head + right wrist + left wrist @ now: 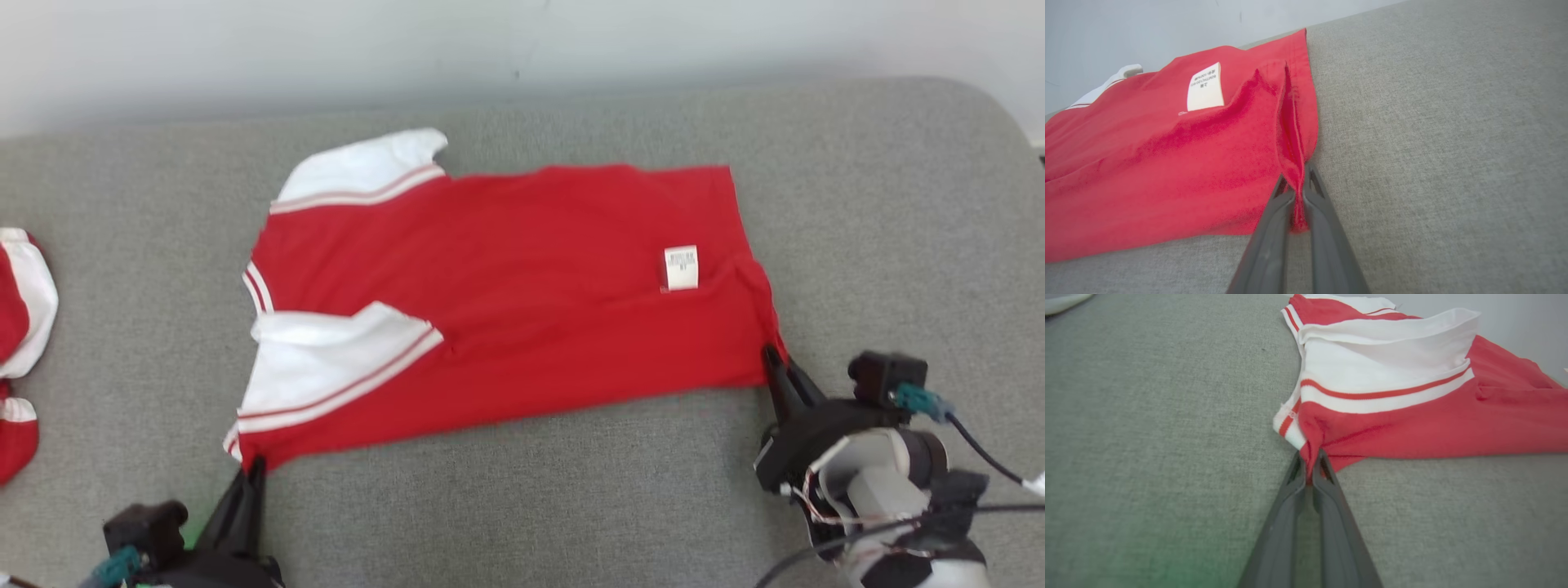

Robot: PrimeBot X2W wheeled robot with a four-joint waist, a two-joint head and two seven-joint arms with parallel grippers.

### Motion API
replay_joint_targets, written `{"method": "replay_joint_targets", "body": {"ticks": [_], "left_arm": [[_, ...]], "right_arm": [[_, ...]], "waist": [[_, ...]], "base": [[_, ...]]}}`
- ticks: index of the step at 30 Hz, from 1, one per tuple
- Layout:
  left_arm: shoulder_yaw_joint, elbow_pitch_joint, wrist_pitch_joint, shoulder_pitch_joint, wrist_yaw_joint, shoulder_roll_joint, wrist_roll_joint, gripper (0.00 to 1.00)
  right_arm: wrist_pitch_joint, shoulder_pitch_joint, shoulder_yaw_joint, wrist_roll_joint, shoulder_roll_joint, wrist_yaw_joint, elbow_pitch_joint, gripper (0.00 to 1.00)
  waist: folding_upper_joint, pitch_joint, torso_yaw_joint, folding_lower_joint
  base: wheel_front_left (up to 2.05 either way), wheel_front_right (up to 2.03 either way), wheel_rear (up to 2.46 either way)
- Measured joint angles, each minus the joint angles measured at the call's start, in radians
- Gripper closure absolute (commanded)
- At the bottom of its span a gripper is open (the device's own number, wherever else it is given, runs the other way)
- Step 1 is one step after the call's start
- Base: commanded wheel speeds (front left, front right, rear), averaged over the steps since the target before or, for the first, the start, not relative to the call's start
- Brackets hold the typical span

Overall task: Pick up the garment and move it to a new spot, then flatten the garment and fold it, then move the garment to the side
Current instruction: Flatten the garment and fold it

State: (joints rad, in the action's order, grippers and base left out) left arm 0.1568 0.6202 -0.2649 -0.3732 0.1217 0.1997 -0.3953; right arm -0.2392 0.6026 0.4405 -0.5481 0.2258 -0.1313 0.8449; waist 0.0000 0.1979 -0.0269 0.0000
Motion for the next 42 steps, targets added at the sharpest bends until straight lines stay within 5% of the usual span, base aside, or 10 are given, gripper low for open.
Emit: {"method": "replay_joint_targets", "body": {"ticks": [12,27,28,29,30,32,42], "left_arm": [[-0.046,-0.16,0.003,0.229,-0.022,-0.053,0.009,1.0],[-0.038,-0.297,0.028,0.386,-0.067,-0.078,-0.007,1.0],[-0.038,-0.297,0.028,0.387,-0.068,-0.078,-0.007,1.0],[-0.038,-0.296,0.028,0.387,-0.071,-0.077,-0.007,1.0],[-0.038,-0.295,0.027,0.387,-0.074,-0.077,-0.006,0.56],[-0.039,-0.29,0.025,0.387,-0.078,-0.075,-0.002,0.0],[-0.077,-0.349,0.007,0.387,-0.088,-0.08,0.02,0.0]], "right_arm": [[0.055,-0.245,-0.008,-0.069,0.079,0.0,-0.199,1.0],[0.23,-0.51,-0.186,0.003,0.056,0.0,-0.457,1.0],[0.236,-0.517,-0.196,0.013,0.049,0.0,-0.467,0.97],[0.239,-0.523,-0.202,0.024,0.044,0.0,-0.478,0.61],[0.239,-0.529,-0.212,0.036,0.039,0.0,-0.487,0.05],[0.249,-0.537,-0.228,0.063,0.029,0.0,-0.496,0.0],[0.2,-0.556,-0.271,0.139,-0.006,0.0,-0.6,0.0]], "waist": [[0.0,-0.101,0.011,0.0],[-0.0001,-0.138,0.032,-0.0002],[-0.0001,-0.14,0.033,-0.0001],[0.0,-0.141,0.033,-0.0001],[0.0,-0.143,0.034,-0.0001],[-0.0001,-0.148,0.034,-0.0001],[0.0,-0.169,0.034,-0.0001]], "base": [[0.0,0.0,0.0],[0.0,0.0,0.0],[0.0,0.0,0.0],[0.0,0.0,0.0],[0.0,0.0,0.0],[0.0,0.0,0.0],[0.0,0.0,0.0]]}}
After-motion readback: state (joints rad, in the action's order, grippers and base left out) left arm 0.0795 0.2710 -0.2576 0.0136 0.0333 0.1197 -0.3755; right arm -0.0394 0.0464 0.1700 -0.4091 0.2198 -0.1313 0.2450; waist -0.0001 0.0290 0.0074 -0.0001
